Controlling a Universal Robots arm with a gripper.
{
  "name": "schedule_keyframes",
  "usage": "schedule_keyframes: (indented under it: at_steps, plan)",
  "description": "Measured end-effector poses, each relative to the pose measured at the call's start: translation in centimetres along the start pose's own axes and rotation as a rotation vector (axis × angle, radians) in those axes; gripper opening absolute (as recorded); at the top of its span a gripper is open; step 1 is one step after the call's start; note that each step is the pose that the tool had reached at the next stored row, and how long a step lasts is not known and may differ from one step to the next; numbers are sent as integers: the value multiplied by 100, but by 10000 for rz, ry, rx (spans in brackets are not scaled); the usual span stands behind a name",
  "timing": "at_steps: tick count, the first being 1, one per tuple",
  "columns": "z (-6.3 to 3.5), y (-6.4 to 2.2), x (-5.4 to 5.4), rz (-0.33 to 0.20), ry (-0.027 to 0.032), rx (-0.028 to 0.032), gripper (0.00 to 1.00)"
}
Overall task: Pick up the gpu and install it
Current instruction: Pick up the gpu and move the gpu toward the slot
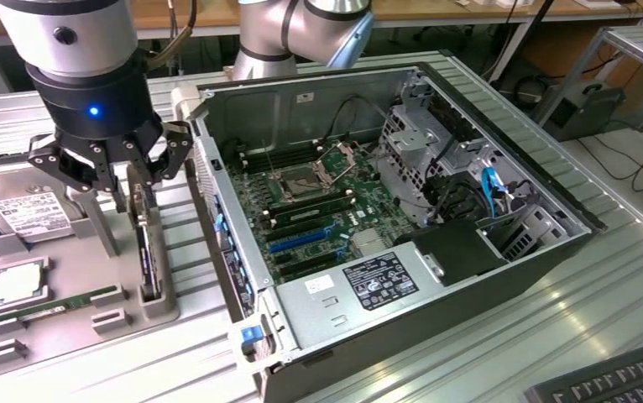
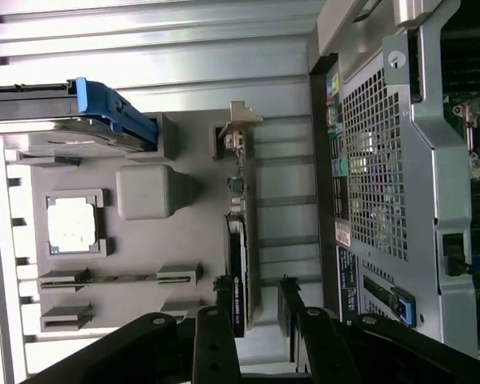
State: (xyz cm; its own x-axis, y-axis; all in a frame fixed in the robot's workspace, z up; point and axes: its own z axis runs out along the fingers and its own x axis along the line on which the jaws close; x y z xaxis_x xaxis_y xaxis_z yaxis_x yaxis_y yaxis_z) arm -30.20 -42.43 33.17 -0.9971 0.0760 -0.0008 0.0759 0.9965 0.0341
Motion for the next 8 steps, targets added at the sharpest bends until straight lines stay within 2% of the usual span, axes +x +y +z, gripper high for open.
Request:
schedule_keyframes:
  at_steps: [2, 3, 5, 8]
  plan:
    - [32, -1, 1, 5, 86, 6, 36]
    - [51, -1, 1, 6, 103, 7, 36]
    - [129, -4, 1, 7, 125, 8, 36]
    - [189, -6, 1, 8, 137, 10, 36]
